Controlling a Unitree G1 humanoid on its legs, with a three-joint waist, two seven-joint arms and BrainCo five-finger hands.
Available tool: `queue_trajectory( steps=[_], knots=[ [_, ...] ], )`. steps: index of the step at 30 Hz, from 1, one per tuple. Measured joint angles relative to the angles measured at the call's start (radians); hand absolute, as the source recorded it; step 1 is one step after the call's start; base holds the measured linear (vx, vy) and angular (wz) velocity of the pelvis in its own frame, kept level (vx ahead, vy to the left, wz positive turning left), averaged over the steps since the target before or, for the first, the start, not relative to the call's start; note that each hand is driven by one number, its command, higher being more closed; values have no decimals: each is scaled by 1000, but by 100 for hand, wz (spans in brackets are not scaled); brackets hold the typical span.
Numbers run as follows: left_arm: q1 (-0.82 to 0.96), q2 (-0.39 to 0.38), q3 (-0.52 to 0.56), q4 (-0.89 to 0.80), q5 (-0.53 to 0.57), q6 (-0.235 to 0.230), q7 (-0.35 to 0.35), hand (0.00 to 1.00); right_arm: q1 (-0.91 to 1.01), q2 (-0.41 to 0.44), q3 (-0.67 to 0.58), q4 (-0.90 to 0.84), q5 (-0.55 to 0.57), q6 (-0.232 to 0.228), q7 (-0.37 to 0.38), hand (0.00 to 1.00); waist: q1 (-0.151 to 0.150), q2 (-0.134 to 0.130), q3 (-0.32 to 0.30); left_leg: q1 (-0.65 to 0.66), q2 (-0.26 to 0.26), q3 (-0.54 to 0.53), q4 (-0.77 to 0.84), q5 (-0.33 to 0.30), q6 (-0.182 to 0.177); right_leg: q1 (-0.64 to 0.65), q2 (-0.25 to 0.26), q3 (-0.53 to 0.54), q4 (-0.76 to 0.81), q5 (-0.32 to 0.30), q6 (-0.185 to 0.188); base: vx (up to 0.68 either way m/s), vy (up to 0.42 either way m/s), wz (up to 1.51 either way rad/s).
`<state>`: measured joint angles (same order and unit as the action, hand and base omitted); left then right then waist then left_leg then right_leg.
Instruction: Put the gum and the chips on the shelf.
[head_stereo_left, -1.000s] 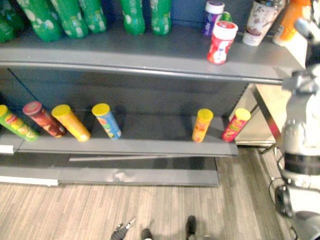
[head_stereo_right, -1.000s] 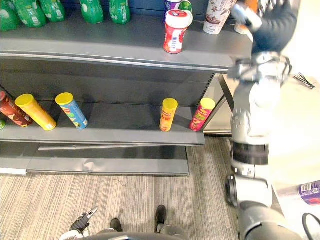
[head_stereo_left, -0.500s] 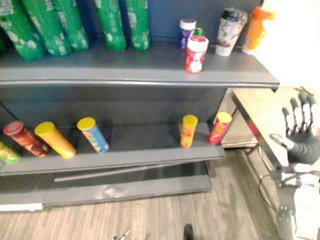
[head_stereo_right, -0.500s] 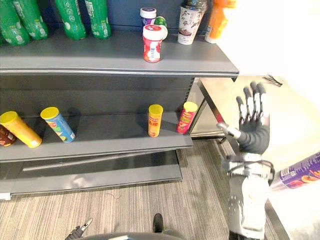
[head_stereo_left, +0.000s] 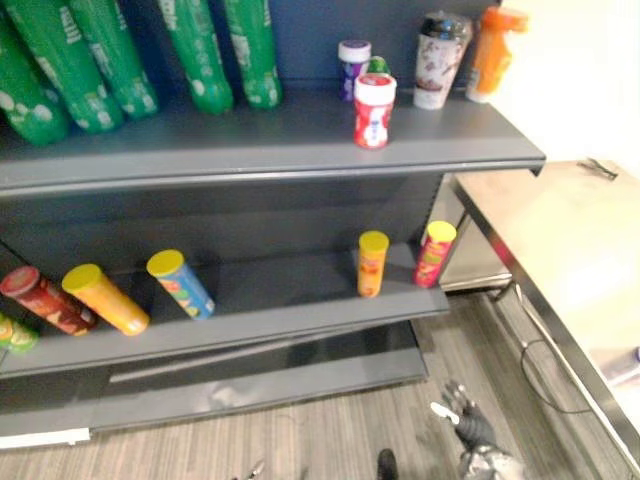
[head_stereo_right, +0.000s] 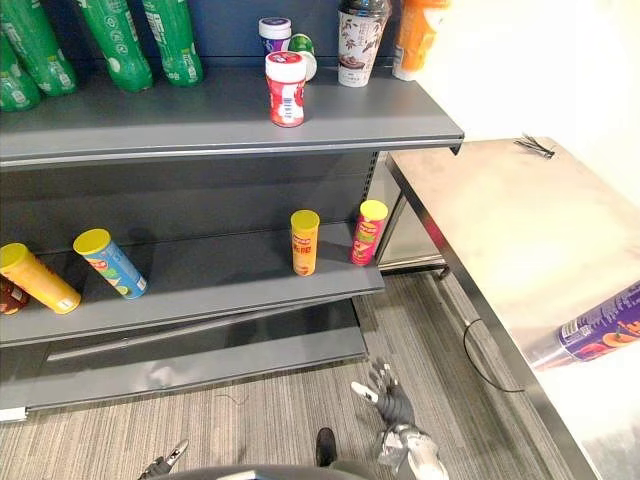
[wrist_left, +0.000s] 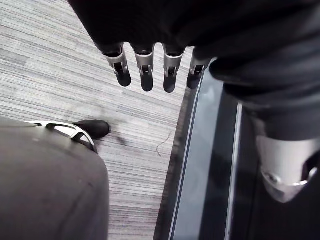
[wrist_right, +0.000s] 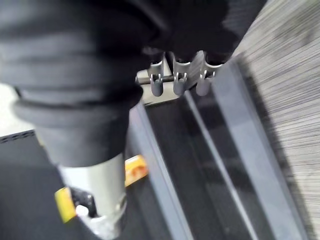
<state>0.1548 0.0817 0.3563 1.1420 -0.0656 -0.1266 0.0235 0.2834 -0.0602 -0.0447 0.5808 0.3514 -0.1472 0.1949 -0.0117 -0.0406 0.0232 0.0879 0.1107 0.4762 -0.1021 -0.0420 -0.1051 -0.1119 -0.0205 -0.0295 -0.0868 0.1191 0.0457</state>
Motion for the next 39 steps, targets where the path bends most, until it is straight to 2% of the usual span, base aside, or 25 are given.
queue_trajectory(
  steps=[6,14,16,18,20,21,22,23,24,25,26,27,28,30,32,33,34,36,38,39],
  knots=[
    [-15,-2,-20,-1,-10,-2,4,0,-93,-4,-116,361,0,8,-82,0,18,17,14,2,-5,-26,0,-2,6,14,-10,-24,1,-6,4,25,13,13],
    [-14,-3,-57,0,-48,-6,4,0,-115,0,-191,461,0,10,-92,0,18,28,26,15,-20,-29,0,-8,16,25,-25,-28,4,-13,15,1,2,0],
    [-19,-1,-75,0,-50,-16,4,0,-124,-1,-239,485,1,10,-112,0,16,28,51,32,-21,-26,8,-20,19,24,-28,-26,45,-39,22,0,0,0],
    [-54,10,-96,-3,-90,-19,4,0,-135,0,-275,503,4,10,-126,0,15,18,90,-12,-7,-24,140,-85,32,-19,-45,-15,146,-77,30,-31,28,-5],
    [-66,11,-96,-6,-92,-26,7,0,-135,3,-306,503,11,10,-131,0,14,12,108,-41,1,-6,211,-127,39,-41,-49,7,172,-80,32,-37,35,-37],
    [-73,12,-96,-7,-91,-26,9,0,-134,19,-345,495,13,8,-140,0,14,16,119,-49,7,40,253,-158,48,-56,-48,46,179,-68,54,-73,90,-83],
    [-75,8,-95,-11,-91,-27,12,0,-134,21,-363,488,16,6,-146,0,12,9,126,-63,19,78,278,-182,50,-73,-41,71,180,-45,77,-97,101,-96],
    [-78,5,-93,-13,-90,-27,13,0,-135,27,-372,483,21,5,-149,0,13,18,127,-71,35,100,300,-204,61,-91,-30,81,181,-17,88,-142,88,-116],
    [-88,-7,-82,-16,-90,-27,12,0,-133,42,-382,459,25,6,-153,0,17,51,131,-87,90,162,339,-221,77,-130,7,72,167,74,108,-141,91,-137],
    [-95,-24,-65,-31,-91,-28,13,0,-132,49,-401,437,55,5,-155,0,14,68,138,-102,137,217,358,-229,81,-169,14,-22,193,55,57,-110,104,-136],
    [-102,-28,-61,-37,-91,-29,13,0,-131,51,-404,434,64,5,-158,0,13,77,143,-102,154,239,362,-228,82,-182,8,-71,214,39,35,-33,132,-128],
    [-116,-33,-50,-39,-91,-30,13,0,-132,60,-404,434,84,3,-165,0,13,80,154,-98,181,289,366,-220,76,-191,-32,-184,259,19,7,33,118,-120],
    [-125,-35,-45,-49,-91,-31,13,0,-125,72,-402,436,89,3,-169,0,14,57,150,-82,189,342,371,-215,71,-183,-86,-269,313,6,-11,66,96,-117],
    [-131,-41,-48,-60,-91,-31,11,0,-124,79,-388,440,89,3,-170,0,13,30,149,-58,200,422,391,-215,71,-145,-143,-323,360,5,-14,134,-39,-105],
    [-134,-40,-65,-60,-90,-31,6,0,-150,69,-375,463,87,4,-169,0,13,24,147,-31,198,497,392,-215,71,-93,-171,-343,355,-6,-7,143,-173,-127],
    [-135,-38,-69,-57,-91,-30,3,0,-185,56,-353,494,87,4,-169,0,15,19,144,-12,199,559,395,-211,63,-91,-166,-371,313,-14,-8,116,-211,-141],
    [-136,-39,-68,-51,-91,-28,2,0,-206,45,-336,505,86,5,-169,0,16,25,148,1,200,589,395,-209,60,-92,-159,-393,300,-16,-12,84,-217,-149],
    [-137,-51,-75,-24,-123,-23,-1,0,-260,14,-294,516,86,5,-166,0,15,63,154,46,204,674,393,-195,38,-92,-129,-440,257,-27,-27,57,-200,-127],
    [-142,-68,-75,-22,-128,-23,-2,0,-277,1,-291,516,85,5,-163,0,12,82,152,64,205,700,385,-176,17,-87,-103,-428,225,-34,-36,60,-163,-71],
    [-154,-70,-75,-11,-127,-23,-6,0,-279,-2,-291,516,84,5,-163,0,9,83,152,73,207,701,383,-153,7,-82,-94,-425,216,-39,-43,63,-123,-39]
  ],
)
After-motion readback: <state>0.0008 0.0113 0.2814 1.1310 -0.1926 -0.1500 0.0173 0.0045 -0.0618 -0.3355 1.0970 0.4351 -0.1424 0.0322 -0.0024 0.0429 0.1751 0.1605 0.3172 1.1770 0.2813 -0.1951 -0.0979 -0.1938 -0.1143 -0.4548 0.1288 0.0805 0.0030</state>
